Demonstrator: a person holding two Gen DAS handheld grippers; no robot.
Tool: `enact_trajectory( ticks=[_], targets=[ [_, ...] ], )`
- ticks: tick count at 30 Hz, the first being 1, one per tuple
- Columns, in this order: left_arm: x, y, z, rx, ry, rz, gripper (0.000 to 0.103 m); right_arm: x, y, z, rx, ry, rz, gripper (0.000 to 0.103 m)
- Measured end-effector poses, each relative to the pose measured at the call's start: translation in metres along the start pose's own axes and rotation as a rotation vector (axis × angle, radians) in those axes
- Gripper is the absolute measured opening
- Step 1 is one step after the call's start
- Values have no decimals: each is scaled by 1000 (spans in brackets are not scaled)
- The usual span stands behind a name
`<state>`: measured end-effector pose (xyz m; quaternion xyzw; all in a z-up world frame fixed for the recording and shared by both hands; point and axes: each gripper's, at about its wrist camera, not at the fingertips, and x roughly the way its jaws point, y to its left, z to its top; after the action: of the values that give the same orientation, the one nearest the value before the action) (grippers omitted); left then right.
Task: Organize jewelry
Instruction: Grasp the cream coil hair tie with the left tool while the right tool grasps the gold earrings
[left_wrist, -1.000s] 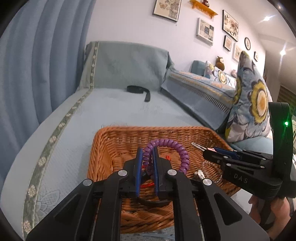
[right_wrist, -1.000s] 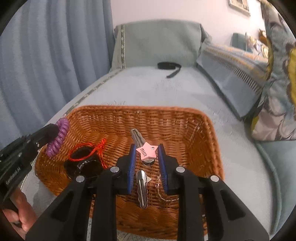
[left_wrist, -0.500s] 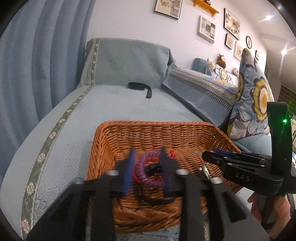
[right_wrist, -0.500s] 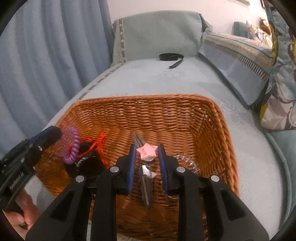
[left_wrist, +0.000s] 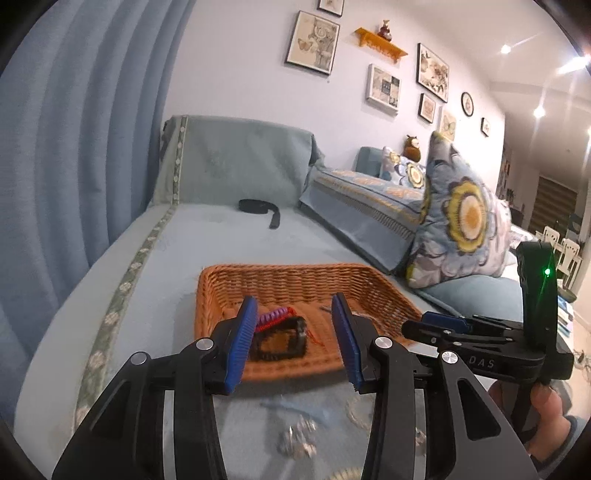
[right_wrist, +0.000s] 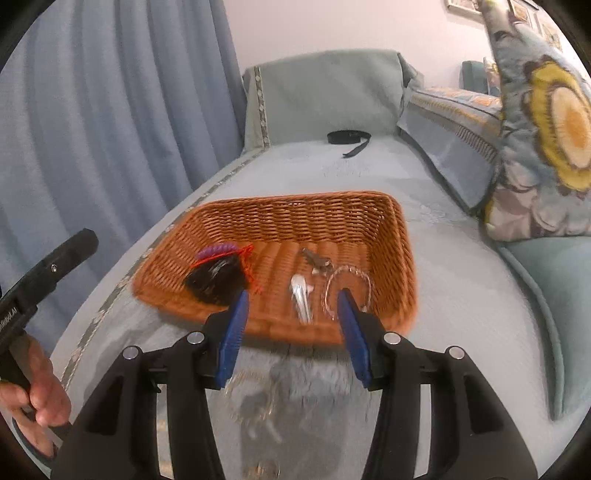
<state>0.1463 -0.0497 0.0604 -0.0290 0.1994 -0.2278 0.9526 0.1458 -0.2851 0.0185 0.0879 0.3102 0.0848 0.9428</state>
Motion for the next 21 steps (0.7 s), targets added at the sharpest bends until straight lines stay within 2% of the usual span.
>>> enact_trajectory(
  ticks=[5, 10, 18, 21],
  targets=[
    [-35, -10, -28, 8, 49, 2, 41, -28, 6, -39, 0, 3, -18, 47],
    [-47, -13, -59, -3, 115, 9, 41, -39, 12, -79, 12, 47, -15, 47],
    [-35, -7, -85, -27, 177, 3, 41, -32, 21, -110, 5, 126, -39, 46],
    [-28, -7, -95, -40, 206, -13, 41, -26, 21, -112, 7, 150, -38, 36]
  ],
)
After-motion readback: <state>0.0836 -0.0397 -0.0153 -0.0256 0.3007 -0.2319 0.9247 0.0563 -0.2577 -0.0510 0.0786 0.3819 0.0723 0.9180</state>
